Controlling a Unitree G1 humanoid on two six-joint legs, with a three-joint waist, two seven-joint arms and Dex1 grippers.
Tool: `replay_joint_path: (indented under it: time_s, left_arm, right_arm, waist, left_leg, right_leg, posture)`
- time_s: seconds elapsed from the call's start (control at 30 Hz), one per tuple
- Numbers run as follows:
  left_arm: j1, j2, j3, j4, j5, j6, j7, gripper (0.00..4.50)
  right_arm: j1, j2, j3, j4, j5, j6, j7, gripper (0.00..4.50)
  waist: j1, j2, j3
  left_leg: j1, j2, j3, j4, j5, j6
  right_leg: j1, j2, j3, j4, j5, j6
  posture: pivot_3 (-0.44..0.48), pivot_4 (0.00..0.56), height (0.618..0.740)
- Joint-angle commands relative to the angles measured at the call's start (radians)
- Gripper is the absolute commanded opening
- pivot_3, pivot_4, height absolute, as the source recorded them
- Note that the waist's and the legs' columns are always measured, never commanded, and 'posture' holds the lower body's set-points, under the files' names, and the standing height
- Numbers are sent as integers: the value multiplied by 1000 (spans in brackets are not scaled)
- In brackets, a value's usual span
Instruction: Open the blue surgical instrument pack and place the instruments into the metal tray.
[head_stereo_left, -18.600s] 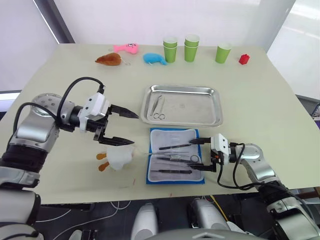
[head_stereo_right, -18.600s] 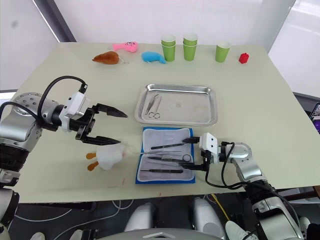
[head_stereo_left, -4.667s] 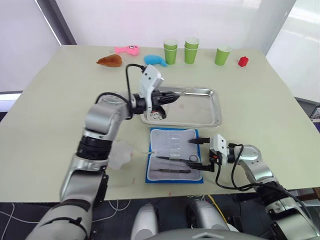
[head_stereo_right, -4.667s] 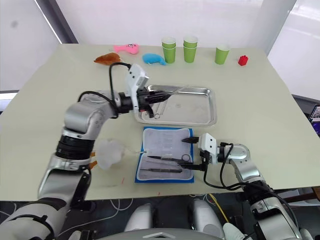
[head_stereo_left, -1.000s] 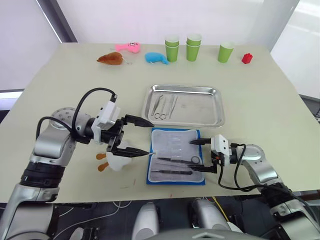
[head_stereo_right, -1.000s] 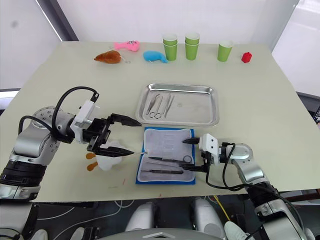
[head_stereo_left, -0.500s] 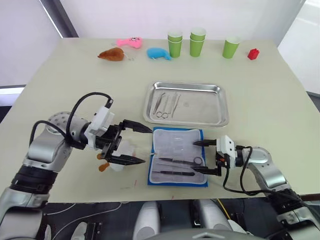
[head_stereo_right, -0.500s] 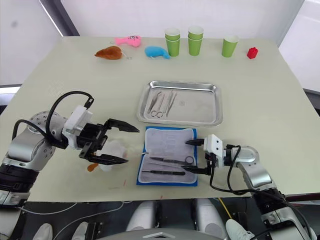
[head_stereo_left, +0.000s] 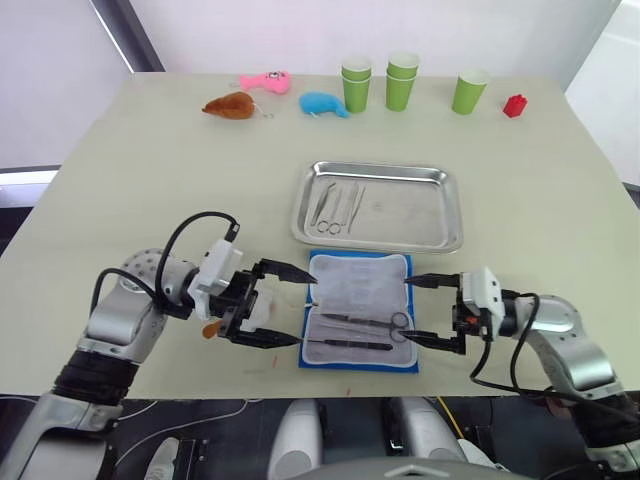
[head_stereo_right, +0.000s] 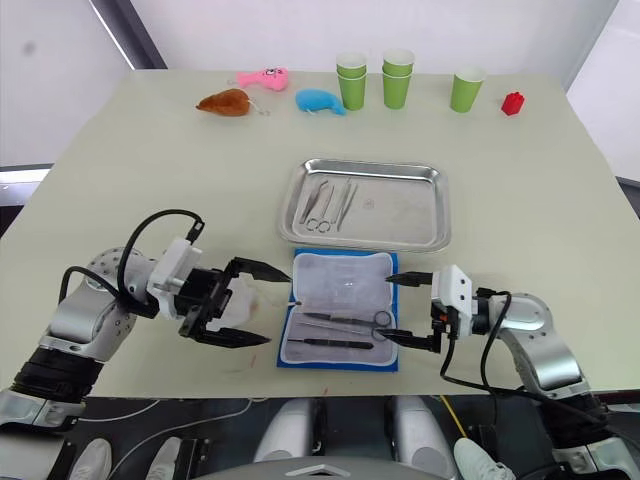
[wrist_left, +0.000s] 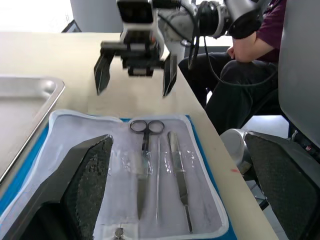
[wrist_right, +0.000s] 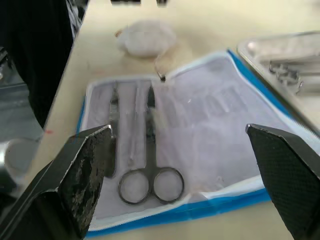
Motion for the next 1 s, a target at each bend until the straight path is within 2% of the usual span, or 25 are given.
replay_joint_path:
  time_s: [0.03,0.17,0.3,0.4,0.77,1.0]
  left_arm:
    - [24,-27,12,18,47,-68,-45,4451]
    - [28,-74,1,81,103,-114,-38,4451]
    - [-5,-64,-59,174,163,-192,-50,4451]
    - [-51,-113,-80,230,186,-202,-50,4451]
    - [-74,-195,-171,350,276,-303,-50,4451]
    - [-84,-254,-186,492,383,-377,-15,4451]
  right_arm:
    - [48,-47,-90,-119,97,47,0,4500]
    - [130,-119,-177,-219,168,96,6,4500]
    - [182,-158,-227,-265,211,124,6,4500]
    - [220,-178,-270,-284,233,141,0,4500]
    - [248,-183,-292,-369,268,182,-57,4500]
    - [227,-203,-306,-386,291,205,-65,4500]
  waist:
    - [0,0,0]
    - [0,0,0]
    - [-1,0,0]
    - [1,0,0]
    - [-2,0,0]
    - [-1,7,-4]
  left_leg:
    - [0,0,0,1,0,0]
    - [0,0,0,2,0,0]
    - [0,-1,0,2,0,0]
    - [1,-1,0,3,0,0]
    - [4,-2,1,7,0,0]
    - [5,-3,0,17,0,0]
  right_leg:
    - [0,0,0,0,0,0]
    - [0,0,1,1,0,1]
    - [1,0,1,1,1,1]
    - [1,0,2,3,1,1]
    - [2,1,6,12,0,3]
    - [7,3,9,13,1,9]
  posture:
    - [0,150,740]
    - [0,150,740]
    - [0,150,740]
    - [0,150,740]
    - [0,150,740]
    - [0,150,740]
